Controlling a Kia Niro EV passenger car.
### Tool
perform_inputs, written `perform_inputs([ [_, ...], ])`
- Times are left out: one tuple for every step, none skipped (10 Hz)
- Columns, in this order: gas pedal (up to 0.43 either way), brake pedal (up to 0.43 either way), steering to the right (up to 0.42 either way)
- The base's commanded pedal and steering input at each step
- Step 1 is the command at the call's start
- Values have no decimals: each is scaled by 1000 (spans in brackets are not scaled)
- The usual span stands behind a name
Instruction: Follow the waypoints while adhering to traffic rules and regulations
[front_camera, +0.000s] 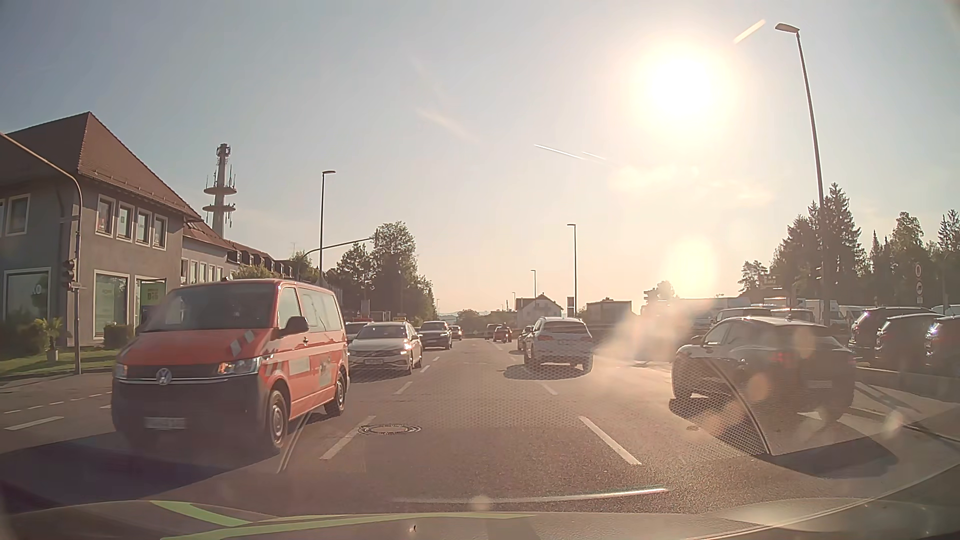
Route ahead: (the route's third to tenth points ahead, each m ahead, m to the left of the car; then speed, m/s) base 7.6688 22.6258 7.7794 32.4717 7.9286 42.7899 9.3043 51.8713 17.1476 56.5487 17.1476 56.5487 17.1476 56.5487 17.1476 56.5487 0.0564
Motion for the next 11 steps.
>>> perform_inputs([
  [0, 238, 2],
  [0, 238, 2],
  [0, 238, 2],
  [0, 244, 2],
  [0, 244, 2],
  [0, 250, 2],
  [0, 250, 2],
  [0, 244, 2],
  [0, 244, 2],
  [0, 244, 2],
  [0, 250, 2],
])
